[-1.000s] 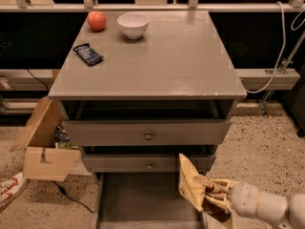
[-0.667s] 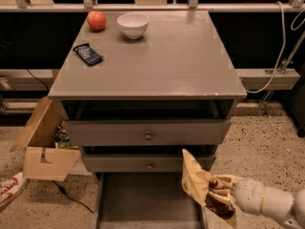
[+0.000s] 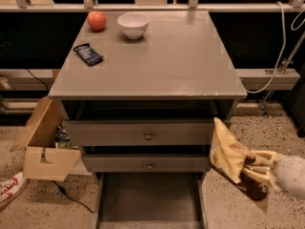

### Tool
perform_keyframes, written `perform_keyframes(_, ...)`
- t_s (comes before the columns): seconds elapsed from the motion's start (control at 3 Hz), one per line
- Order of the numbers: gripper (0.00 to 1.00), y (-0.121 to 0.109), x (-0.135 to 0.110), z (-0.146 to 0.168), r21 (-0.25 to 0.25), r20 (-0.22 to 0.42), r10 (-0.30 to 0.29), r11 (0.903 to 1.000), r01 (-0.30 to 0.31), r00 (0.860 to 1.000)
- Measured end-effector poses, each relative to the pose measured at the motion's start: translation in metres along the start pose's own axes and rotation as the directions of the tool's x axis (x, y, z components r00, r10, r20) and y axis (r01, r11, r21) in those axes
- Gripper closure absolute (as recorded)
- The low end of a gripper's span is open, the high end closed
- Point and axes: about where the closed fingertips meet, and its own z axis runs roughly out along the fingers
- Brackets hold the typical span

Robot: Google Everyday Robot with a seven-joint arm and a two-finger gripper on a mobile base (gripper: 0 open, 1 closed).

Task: Pick brown chip bag from bottom drawer and place on counter

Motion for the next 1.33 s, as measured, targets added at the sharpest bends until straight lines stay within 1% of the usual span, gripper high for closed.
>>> perform_keyframes(0.33, 1.00, -0.040, -0.065, -0.047, 0.082, -0.020, -0.056, 0.9950, 0.058, 0.998)
perform_keyframes(0.67, 1.00, -0.040, -0.065, -0.047, 0.081, -0.021, -0.057, 0.9950, 0.059, 0.998)
perform_keyframes(1.0, 1.00, -0.053, -0.095, -0.036, 0.061, -0.053, -0.153, 0.9859, 0.156, 0.987)
perform_keyframes(1.33, 1.00, -0.085, -0.151, -0.013, 0.032, -0.051, -0.290, 0.9558, 0.292, 0.956)
